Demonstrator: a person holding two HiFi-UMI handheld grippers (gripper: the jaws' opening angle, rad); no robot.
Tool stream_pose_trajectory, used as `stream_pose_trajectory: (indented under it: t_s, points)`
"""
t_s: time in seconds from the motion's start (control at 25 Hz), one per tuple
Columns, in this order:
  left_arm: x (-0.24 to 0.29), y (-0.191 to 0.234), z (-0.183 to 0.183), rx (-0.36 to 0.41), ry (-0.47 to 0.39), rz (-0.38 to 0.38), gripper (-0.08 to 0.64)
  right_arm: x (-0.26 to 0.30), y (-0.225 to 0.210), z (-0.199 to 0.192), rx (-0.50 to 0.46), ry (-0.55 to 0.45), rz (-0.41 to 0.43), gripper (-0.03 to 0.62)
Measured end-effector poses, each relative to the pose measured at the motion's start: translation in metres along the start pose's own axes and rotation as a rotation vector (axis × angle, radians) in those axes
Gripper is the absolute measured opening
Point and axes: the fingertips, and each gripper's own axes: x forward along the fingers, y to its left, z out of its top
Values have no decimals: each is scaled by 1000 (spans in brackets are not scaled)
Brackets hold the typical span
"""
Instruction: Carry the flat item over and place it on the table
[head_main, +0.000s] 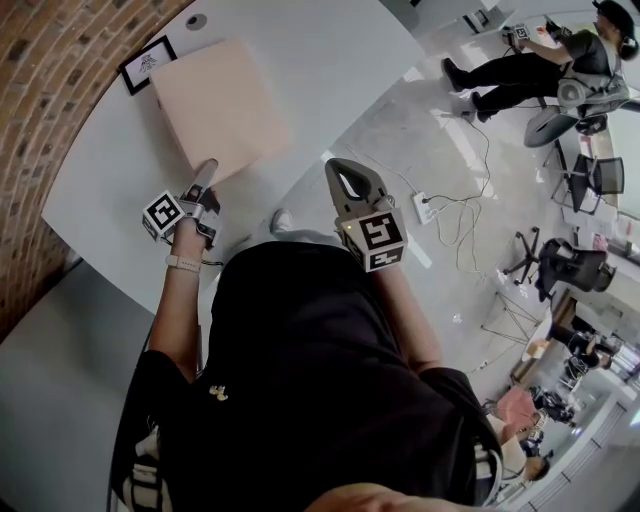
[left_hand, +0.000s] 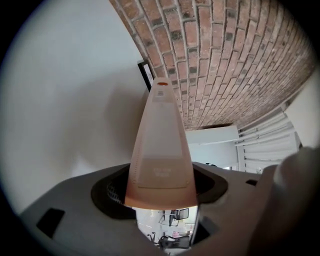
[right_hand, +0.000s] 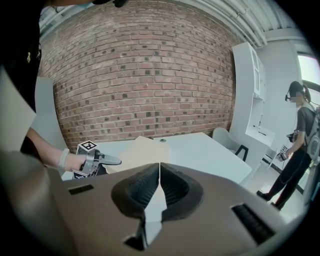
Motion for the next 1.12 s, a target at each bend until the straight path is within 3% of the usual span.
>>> stream_pose_trajectory:
  t_s: [0.48,0.76,1.12]
  points:
    - [-5,17,15,125,-30,105,314,2,8,-9,11,35,-12,14]
    - [-11,27,30,262,-91,182,346,1,10,-11,13,37,-16,14]
    - [-17,25,43,388,-165,225,360,-2,12,-11,8,39,-18,14]
